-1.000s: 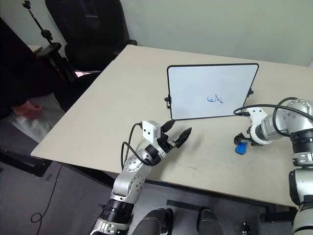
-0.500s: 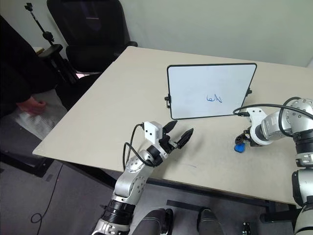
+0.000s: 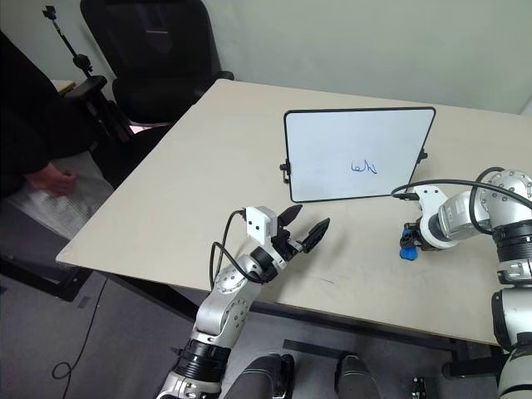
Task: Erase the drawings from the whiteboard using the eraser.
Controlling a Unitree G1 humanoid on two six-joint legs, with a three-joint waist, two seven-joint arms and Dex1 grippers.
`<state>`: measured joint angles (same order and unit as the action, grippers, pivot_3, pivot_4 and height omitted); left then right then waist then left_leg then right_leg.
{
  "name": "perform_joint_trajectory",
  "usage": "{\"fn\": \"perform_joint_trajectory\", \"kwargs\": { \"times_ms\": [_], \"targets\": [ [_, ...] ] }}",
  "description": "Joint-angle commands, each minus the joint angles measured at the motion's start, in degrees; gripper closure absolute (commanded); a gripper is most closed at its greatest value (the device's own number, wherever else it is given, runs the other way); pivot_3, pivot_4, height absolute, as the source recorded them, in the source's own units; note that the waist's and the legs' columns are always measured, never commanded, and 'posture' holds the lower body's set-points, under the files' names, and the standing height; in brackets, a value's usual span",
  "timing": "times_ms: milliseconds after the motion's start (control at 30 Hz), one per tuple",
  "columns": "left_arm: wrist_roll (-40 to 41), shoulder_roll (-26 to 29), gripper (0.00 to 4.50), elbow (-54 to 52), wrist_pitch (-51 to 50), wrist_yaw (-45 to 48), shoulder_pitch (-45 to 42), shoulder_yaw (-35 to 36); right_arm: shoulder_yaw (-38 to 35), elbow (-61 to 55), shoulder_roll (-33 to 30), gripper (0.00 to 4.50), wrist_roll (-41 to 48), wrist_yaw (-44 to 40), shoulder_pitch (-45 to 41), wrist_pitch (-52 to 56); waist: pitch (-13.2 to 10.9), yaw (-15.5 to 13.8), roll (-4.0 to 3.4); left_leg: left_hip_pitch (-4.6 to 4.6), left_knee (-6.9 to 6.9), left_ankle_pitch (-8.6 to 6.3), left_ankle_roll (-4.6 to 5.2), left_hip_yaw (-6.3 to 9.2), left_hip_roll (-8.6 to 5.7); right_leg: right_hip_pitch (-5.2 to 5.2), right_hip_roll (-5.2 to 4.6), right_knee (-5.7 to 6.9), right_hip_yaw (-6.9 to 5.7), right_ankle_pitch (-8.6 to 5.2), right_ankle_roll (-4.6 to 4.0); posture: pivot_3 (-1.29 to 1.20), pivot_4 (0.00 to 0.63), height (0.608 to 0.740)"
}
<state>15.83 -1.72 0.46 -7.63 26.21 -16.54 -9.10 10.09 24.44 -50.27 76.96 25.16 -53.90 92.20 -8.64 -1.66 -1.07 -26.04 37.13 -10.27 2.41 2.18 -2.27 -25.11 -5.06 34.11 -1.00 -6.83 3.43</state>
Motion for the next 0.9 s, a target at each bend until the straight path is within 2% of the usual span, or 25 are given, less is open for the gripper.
{"fn": "perform_joint_trajectory", "kwargs": {
  "times_ms": [33, 133, 333, 400, 467, 633, 900],
  "targets": [
    [-0.1, -0.5, 0.0, -1.1, 1.1, 0.1, -0.3, -0.3, -0.4, -1.1, -0.5, 3.68, 0.8, 0.9, -0.7, 0.3, 0.0, 0.0, 0.0, 0.0, 0.0, 0.0, 0.0, 0.0, 0.0, 0.0, 0.0, 0.0, 0.0, 0.0, 0.0, 0.0, 0.15, 0.74],
    [0.0, -0.3, 0.0, -1.0, 1.1, 0.1, -0.4, -0.1, -0.4, -2.3, -1.0, 4.41, 0.6, 0.2, -0.8, 0.3, 0.0, 0.0, 0.0, 0.01, 0.0, 0.0, 0.0, 0.0, 0.0, 0.02, 0.0, -0.01, 0.0, 0.0, 0.0, 0.0, 0.15, 0.74],
    [0.2, -0.1, 0.0, -0.7, 1.0, 0.3, -0.6, 0.3, -0.6, -5.8, -2.5, 4.41, 2.8, -1.1, 0.0, 0.3, 0.0, 0.0, 0.0, 0.0, 0.02, 0.01, 0.0, 0.0, 0.0, 0.02, 0.0, 0.0, -0.01, 0.0, 0.02, 0.0, 0.15, 0.74],
    [0.3, 0.0, 0.0, -0.7, 1.0, 0.4, -0.6, 0.4, -2.9, -7.5, -1.8, 4.41, 2.3, -0.7, 0.4, 0.3, 0.0, 0.0, 0.0, 0.01, 0.02, 0.01, -0.01, -0.01, 0.0, 0.02, 0.0, 0.0, -0.01, 0.0, 0.03, 0.0, 0.15, 0.74],
    [0.3, 0.1, 0.0, -0.6, 0.9, 0.6, -0.8, 0.5, -7.8, -12.0, 0.5, 4.41, 0.8, -1.2, -0.2, -0.6, 0.0, 0.1, 0.0, 0.01, 0.02, 0.0, -0.01, -0.01, 0.0, 0.01, 0.0, -0.01, -0.01, -0.01, 0.04, 0.0, 0.15, 0.74],
    [0.7, 0.7, 0.0, -0.1, 0.8, 1.0, -1.5, 1.2, -16.1, -23.4, 8.0, 4.41, -3.5, -4.9, 1.0, -12.2, 0.0, 0.3, -0.01, 0.01, 0.01, 0.06, 0.08, -0.01, 0.02, -0.03, 0.0, 0.0, -0.09, 0.0, 0.02, 0.0, 0.15, 0.74],
    [0.8, 2.2, 0.0, 0.9, 0.6, 1.8, -3.1, 2.8, -18.0, -24.3, 20.3, 4.41, -15.6, -7.2, 1.5, -23.9, 0.0, 0.2, -0.02, -0.01, 0.1, 0.06, -0.01, 0.04, 0.02, -0.01, 0.0, -0.01, -0.14, 0.45, -0.67, 0.0, 0.15, 0.74]
  ]
}}
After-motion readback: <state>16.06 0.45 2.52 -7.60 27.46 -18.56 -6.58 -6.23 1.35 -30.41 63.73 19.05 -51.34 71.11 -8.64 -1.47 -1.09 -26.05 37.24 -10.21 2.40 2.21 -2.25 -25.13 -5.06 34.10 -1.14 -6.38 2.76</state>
